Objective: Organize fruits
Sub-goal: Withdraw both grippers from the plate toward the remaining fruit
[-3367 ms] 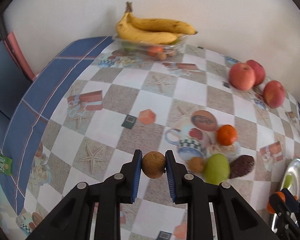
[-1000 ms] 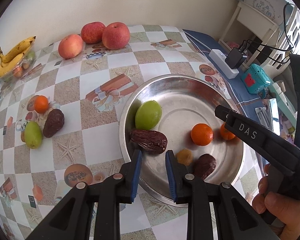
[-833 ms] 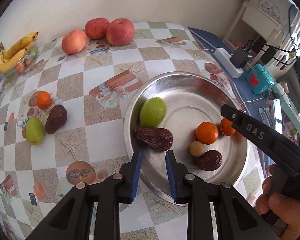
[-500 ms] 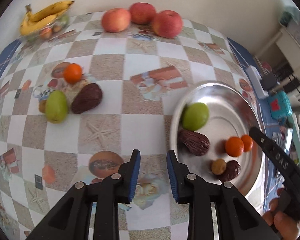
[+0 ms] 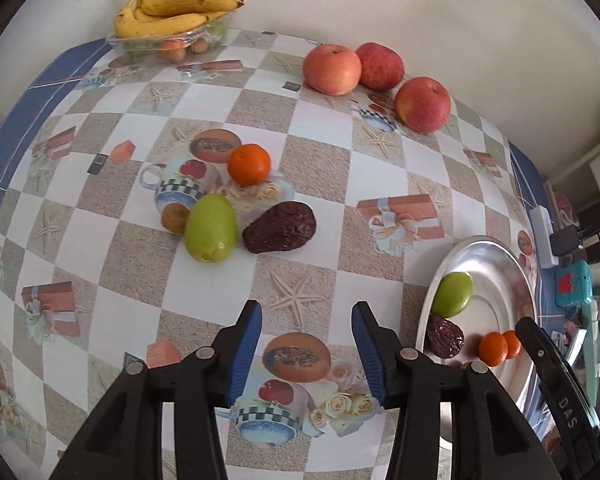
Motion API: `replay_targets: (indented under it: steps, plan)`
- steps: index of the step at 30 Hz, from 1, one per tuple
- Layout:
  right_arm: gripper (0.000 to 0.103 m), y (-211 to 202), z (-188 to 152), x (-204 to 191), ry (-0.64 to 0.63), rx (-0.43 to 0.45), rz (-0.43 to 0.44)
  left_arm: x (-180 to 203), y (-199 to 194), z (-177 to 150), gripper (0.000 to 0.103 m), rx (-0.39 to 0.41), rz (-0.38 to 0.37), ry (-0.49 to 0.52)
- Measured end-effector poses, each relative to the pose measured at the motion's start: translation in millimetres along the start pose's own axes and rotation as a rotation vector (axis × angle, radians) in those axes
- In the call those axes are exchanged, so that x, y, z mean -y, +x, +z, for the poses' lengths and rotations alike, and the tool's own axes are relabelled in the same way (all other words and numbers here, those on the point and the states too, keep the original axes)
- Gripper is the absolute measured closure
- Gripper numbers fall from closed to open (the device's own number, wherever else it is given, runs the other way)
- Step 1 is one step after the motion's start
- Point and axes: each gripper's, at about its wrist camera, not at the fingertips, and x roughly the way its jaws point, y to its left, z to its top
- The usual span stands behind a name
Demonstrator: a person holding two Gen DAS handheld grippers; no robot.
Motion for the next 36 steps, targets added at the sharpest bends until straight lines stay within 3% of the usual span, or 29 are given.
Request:
replay_targets:
  steps: [6,8,10,13,17,19,23,25,26,27,29,36]
  plan:
    - [0.06,-5,0,-17,-0.054,0.012,0.016,-2,0,1,0.047,-0.003,-0.001,-0.004]
    - [0.06,-4,-1,-19,-0.06,0.009,0.014,-1,1,0,0.041,-0.005,0.004,-0.001]
    - [0.06,-2,-1,-19,-0.063,0.002,0.01,-1,2,0,0.021,-0.009,0.011,-0.001]
    - [0.06,1,-3,-18,-0.061,-0.009,0.007,-4,7,-1,0.003,-0.019,0.037,-0.007]
    - [0.059,5,-4,-17,-0.066,-0.023,0.003,-9,13,-2,0.001,-0.031,0.074,-0.019]
    - [0.052,7,-5,-17,-0.068,-0.03,0.001,-11,14,-2,0.001,-0.036,0.082,-0.027]
    - [0.05,9,-6,-18,-0.075,-0.036,-0.006,-13,14,-2,0.0,-0.024,0.093,-0.031]
    - [0.038,10,-6,-18,-0.074,-0.031,-0.017,-12,13,-1,0.0,-0.009,0.115,-0.018]
    - [0.024,10,-7,-17,-0.07,-0.026,-0.022,-13,13,-1,0.0,-0.005,0.123,-0.013]
    - [0.017,11,-7,-17,-0.066,-0.023,-0.027,-13,12,0,0.0,-0.002,0.127,-0.011]
    - [0.012,13,-8,-16,-0.064,-0.028,-0.032,-14,12,0,0.0,-0.002,0.127,-0.013]
    - [0.01,17,-10,-14,-0.062,-0.031,-0.052,-13,14,1,0.0,-0.005,0.134,-0.008]
